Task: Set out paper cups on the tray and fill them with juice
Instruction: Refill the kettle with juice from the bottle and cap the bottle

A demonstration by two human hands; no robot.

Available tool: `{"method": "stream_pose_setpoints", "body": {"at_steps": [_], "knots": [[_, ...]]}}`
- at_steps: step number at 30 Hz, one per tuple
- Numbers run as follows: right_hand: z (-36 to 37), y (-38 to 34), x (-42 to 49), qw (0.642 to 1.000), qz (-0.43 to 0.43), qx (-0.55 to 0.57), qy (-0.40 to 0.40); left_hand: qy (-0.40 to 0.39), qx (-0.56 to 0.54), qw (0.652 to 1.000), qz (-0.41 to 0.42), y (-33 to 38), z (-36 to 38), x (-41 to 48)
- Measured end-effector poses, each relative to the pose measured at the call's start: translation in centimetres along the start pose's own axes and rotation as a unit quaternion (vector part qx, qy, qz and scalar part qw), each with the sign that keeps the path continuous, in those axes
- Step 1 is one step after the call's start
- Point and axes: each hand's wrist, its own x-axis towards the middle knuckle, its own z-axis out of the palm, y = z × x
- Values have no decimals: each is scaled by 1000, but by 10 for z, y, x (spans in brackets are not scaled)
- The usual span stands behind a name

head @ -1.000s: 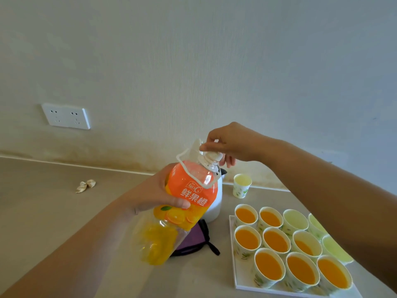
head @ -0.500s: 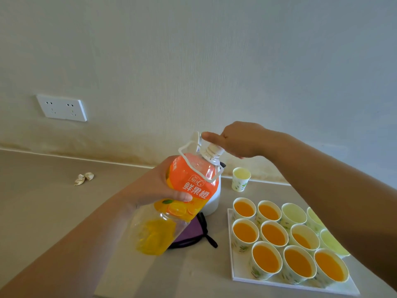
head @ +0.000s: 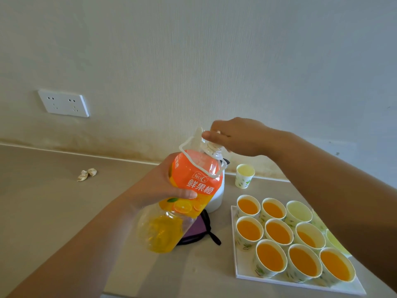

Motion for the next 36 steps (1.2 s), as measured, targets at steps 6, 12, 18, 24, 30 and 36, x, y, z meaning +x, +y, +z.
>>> {"method": "stream_pose_setpoints", "body": {"at_steps": [6,12,18,24,30,36], "knots": [[-15,7,-5,991,-108,42,-61,-73,-44,996,-22,-4,-15,3],[2,-1,1,998,-24,-34,-47,39,-6,999,14,-17,1,3],[29,1,9,991,13,-131,26,60,38,997,10,-23,7,3],[8,-7,3,988,-139,54,-27,-111,-97,987,-61,-21,-33,1],[16,-10,6,995,-76,71,0,-65,-90,993,-46,-19,-25,-2],[45,-2,14,998,45,-21,49,68,25,997,-6,-20,-4,0]]}}
